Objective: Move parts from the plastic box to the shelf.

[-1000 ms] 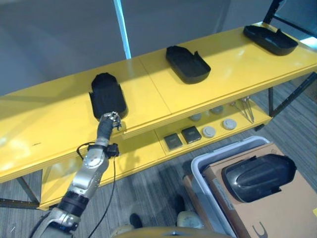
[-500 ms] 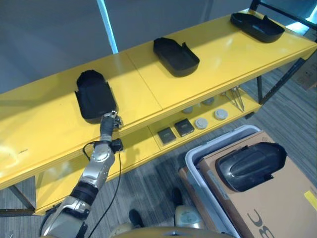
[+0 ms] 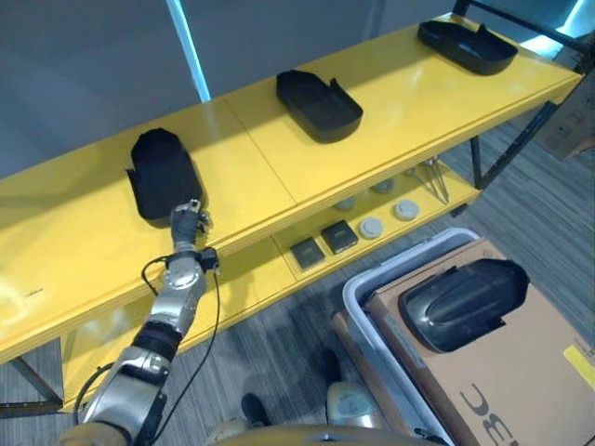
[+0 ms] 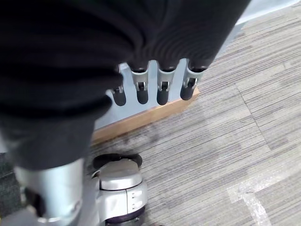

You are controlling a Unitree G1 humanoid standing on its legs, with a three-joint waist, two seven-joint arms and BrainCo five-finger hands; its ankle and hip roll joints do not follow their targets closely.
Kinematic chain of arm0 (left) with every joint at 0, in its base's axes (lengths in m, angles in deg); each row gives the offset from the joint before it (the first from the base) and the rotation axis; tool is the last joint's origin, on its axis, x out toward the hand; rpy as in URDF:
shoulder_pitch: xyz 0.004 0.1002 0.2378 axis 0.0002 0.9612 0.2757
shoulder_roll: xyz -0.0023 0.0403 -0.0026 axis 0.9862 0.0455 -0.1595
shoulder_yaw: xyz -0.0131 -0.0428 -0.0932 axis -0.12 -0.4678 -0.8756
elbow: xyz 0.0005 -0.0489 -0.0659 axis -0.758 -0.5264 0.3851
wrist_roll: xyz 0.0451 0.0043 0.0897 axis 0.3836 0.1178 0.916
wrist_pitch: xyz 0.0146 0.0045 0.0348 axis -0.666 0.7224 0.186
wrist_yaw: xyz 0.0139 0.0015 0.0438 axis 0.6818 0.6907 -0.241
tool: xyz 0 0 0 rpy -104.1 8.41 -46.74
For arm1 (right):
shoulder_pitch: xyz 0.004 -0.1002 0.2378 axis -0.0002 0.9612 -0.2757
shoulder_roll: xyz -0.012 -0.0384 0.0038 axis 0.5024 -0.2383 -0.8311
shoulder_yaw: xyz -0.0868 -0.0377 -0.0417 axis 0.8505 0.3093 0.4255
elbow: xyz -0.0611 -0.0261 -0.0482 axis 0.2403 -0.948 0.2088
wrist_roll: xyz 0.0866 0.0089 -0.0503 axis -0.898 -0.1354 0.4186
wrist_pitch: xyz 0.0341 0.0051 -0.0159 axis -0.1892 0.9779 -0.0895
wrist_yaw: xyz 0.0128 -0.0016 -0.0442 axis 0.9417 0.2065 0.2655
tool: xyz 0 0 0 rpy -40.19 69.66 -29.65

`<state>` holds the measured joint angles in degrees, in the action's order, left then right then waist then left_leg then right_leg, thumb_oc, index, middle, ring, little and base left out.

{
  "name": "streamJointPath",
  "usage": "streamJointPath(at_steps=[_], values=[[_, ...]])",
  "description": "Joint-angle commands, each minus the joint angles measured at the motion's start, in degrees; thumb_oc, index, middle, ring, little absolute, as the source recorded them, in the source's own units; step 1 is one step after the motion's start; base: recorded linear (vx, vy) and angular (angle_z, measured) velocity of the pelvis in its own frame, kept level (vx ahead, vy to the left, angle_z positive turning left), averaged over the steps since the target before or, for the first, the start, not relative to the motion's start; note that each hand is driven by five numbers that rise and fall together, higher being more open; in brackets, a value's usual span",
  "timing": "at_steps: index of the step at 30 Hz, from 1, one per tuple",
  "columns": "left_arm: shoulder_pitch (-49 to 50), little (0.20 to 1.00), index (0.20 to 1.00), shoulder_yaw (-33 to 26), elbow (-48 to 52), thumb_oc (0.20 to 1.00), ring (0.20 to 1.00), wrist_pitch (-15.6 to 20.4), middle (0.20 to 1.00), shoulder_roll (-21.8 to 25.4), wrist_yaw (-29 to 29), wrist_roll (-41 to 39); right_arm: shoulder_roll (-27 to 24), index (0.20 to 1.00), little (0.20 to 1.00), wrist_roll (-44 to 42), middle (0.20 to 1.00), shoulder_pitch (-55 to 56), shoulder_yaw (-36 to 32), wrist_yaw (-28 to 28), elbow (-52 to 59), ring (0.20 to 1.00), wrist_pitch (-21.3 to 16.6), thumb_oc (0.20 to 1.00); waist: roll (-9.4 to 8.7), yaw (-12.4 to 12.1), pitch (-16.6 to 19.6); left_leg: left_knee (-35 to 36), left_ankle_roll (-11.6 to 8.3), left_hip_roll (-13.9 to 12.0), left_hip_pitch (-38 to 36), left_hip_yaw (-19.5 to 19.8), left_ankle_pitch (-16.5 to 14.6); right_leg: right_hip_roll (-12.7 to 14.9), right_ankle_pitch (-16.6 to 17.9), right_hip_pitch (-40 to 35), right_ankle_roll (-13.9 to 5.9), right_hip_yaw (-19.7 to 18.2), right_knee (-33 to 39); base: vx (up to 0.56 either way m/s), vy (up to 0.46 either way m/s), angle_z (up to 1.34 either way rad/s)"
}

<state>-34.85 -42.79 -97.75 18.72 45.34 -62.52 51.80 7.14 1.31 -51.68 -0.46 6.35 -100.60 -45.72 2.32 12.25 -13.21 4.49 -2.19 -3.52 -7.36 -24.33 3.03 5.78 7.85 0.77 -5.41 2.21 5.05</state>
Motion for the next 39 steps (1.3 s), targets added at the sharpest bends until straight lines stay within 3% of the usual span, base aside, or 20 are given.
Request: streamJointPath(at_steps=[1,8,16,18,23,27,29,30,34,35,36,37,39], values=[[-3.24,0.200,0.200,-1.72,-3.90,0.200,0.200,1.68,0.200,2.81,1.07,0.68,-2.55,1.000,1.000,1.12,1.000,0.20,3.90,0.00,-1.48,1.000,-0.23,1.000,-1.36,0.27,0.97,-5.49,-3.54,-7.86,3.82,4.71,-1.94,5.40,-1.95,-0.12,-5.32,-1.44,-2.04,0.00,0.000,0.00],[-4.21,0.200,0.200,-2.94,-6.98,0.200,0.200,1.88,0.200,3.74,1.95,-0.94,-2.99,1.000,1.000,1.42,1.000,0.14,4.26,0.12,-1.30,1.000,0.07,1.000,-1.45,0.54,0.76,-5.78,-3.60,-7.92,3.86,4.74,-1.97,5.43,-2.17,-0.20,-5.21,-1.59,-2.20,0.00,0.005,-0.02],[-4.62,0.200,0.200,-2.56,-6.70,0.200,0.200,4.09,0.200,3.24,-1.78,-0.39,-2.85,1.000,1.000,2.09,1.000,-0.48,4.54,-0.01,-1.77,1.000,-0.48,1.000,-1.53,0.23,0.33,-5.84,-3.47,-7.70,4.22,5.23,-2.06,5.33,-2.38,0.04,-5.07,-1.75,-2.48,0.00,0.000,0.00],[-3.96,1.000,1.000,-2.23,-4.06,1.000,1.000,5.50,1.000,3.14,-2.89,0.14,-2.75,1.000,1.000,2.23,1.000,-0.51,4.30,0.02,-1.68,1.000,-0.27,1.000,-1.54,-0.07,0.40,-5.59,-3.37,-7.62,4.05,5.42,-2.06,5.35,-2.45,-0.21,-5.05,-1.63,-2.44,0.00,0.000,0.00],[-1.31,1.000,1.000,-1.28,5.77,1.000,1.000,5.64,1.000,4.00,-6.07,1.86,-2.14,1.000,1.000,2.79,1.000,-0.38,3.63,-0.23,-1.55,1.000,0.28,1.000,-1.47,-1.12,0.67,-4.88,-3.16,-7.34,3.67,6.26,-2.04,5.35,-2.50,-0.89,-4.79,-1.06,-2.23,0.00,0.000,0.00],[1.04,1.000,1.000,-0.33,15.34,1.000,1.000,4.80,1.000,5.94,-7.62,7.67,-1.61,1.000,1.000,2.74,1.000,-0.64,3.16,-0.52,-2.03,1.000,0.54,1.000,-1.34,-2.24,0.97,-4.23,-3.05,-7.12,3.49,6.97,-1.97,5.33,-2.54,-1.53,-4.59,-0.39,-1.85,-0.03,-0.006,0.05],[3.04,1.000,1.000,-0.45,22.28,1.000,1.000,3.82,1.000,6.96,-10.20,8.39,-1.26,1.000,1.000,1.90,1.000,-0.70,2.84,-0.88,-2.27,1.000,0.81,1.000,-1.13,-3.15,1.22,-3.34,-3.10,-7.05,3.39,7.58,-1.62,5.32,-2.54,-1.96,-4.53,0.27,-1.51,-0.07,-0.004,0.12],[5.14,1.000,1.000,-0.64,28.89,1.000,1.000,1.69,1.000,7.88,-12.80,7.99,-1.07,1.000,1.000,1.15,1.000,-0.68,2.20,-1.16,-2.24,1.000,1.20,1.000,-0.85,-4.10,1.41,-2.68,-3.22,-6.90,3.37,8.57,-1.33,5.25,-2.53,-2.49,-4.47,0.80,-1.15,-0.08,0.010,0.14],[9.31,1.000,1.000,-0.53,36.53,1.000,1.000,-1.02,1.000,9.74,-20.76,8.48,-1.25,1.000,1.000,1.55,1.000,-0.91,0.98,-1.38,-2.08,1.000,2.38,1.000,-0.71,-5.74,1.73,-3.79,-3.01,-6.22,3.78,10.60,-2.21,5.15,-2.54,-2.93,-4.27,1.01,-0.79,-0.09,0.035,0.14],[10.44,1.000,1.000,-0.31,38.12,1.000,1.000,-1.63,1.000,10.08,-21.98,7.83,-1.57,1.000,1.000,1.84,1.000,-1.09,0.90,-1.20,-2.22,1.000,2.51,1.000,-0.66,-6.34,1.73,-4.69,-2.80,-5.61,4.20,11.87,-2.79,5.08,-2.53,-2.93,-4.19,0.64,-0.73,-0.12,0.088,0.11],[12.83,1.000,1.000,-0.25,40.71,1.000,1.000,-2.48,1.000,10.98,-24.60,7.36,-2.29,1.000,1.000,2.14,1.000,-2.11,1.21,-0.64,-2.80,1.000,2.99,1.000,-0.52,-8.19,1.71,-7.06,-1.96,-2.96,5.57,16.93,-4.60,4.69,-2.53,-2.99,-4.00,-1.12,-0.49,-0.18,0.148,-0.04],[15.80,1.000,1.000,-0.71,42.19,1.000,1.000,-3.27,1.000,12.11,-28.49,5.86,-2.78,1.000,1.000,0.95,1.000,-4.00,2.41,-0.76,-3.35,1.000,3.80,1.000,-0.55,-11.01,1.63,-10.08,-0.15,2.04,7.09,25.04,-7.75,4.07,-2.36,-2.90,-3.91,-4.86,-0.38,-0.18,0.151,-0.81],[17.96,1.000,1.000,-0.58,42.69,1.000,1.000,-4.32,1.000,12.35,-31.57,4.44,-2.91,1.000,1.000,-0.91,1.000,-5.08,2.86,-1.86,-3.19,1.000,5.08,1.000,-0.76,-11.88,1.90,-11.02,0.68,3.67,7.77,25.85,-8.58,4.31,-1.58,-2.07,-4.40,-6.14,-0.30,-0.16,0.121,-1.60]])
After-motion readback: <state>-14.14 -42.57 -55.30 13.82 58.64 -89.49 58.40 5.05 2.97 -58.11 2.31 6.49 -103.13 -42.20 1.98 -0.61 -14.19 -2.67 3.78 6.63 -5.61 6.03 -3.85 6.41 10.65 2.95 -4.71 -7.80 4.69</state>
